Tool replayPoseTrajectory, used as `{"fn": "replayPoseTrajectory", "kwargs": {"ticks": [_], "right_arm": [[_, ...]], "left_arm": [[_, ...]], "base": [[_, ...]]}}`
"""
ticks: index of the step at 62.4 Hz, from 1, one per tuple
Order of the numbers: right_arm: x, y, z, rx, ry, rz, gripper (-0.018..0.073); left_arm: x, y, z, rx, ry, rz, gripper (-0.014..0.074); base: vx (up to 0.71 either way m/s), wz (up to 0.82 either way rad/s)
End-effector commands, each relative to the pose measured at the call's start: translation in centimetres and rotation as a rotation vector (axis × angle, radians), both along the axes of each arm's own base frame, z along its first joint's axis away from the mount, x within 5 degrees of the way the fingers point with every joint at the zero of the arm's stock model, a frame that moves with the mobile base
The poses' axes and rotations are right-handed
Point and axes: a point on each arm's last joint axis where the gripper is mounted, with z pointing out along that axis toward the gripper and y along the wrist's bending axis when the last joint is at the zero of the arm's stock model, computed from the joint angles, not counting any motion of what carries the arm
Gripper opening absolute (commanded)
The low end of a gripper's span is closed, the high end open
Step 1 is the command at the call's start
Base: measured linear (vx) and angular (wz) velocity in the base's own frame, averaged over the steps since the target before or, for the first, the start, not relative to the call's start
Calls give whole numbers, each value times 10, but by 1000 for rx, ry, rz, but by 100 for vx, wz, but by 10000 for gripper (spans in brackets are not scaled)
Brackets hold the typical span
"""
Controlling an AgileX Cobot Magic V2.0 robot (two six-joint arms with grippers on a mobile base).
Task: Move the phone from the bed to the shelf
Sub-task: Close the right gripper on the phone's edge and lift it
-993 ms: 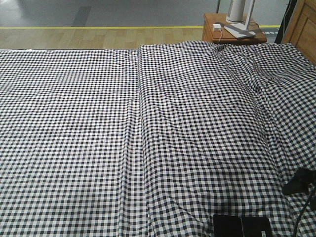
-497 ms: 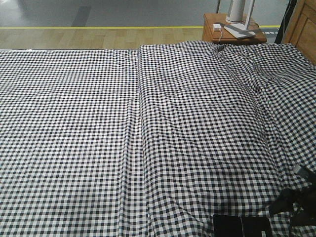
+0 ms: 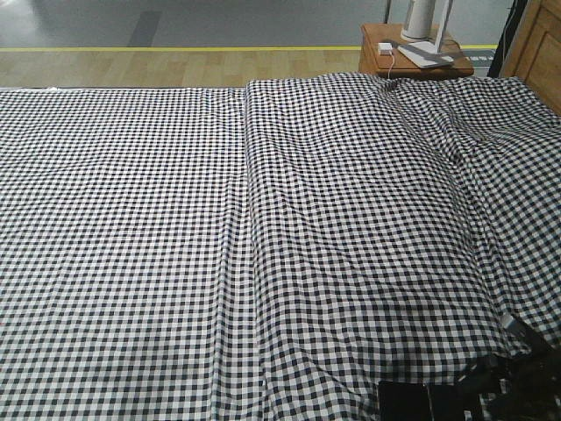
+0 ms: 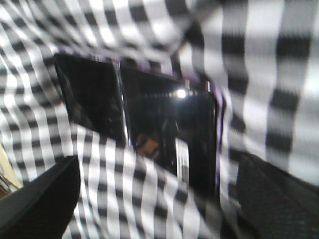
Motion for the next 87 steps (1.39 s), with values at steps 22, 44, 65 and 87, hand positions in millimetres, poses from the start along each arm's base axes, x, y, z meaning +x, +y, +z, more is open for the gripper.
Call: {"fn": "replayPoseTrajectory", "kwargs": {"ticks": [22, 44, 65, 87], "right_arm": [[13, 5, -11, 181, -79, -59, 594], [1, 26, -34, 442, -20, -86, 594], [-3, 31, -34, 497, -34, -37, 494], [-3, 31, -32, 510, -49, -22, -16]], "left_arm": [[-1, 0, 15, -11, -108, -2, 1], [-1, 0, 15, -11, -108, -2, 1], [-1, 0, 15, -11, -108, -2, 1], [-1, 0, 15, -11, -108, -2, 1]], "base": [[0, 0], [0, 0], [0, 0], [0, 0]]}}
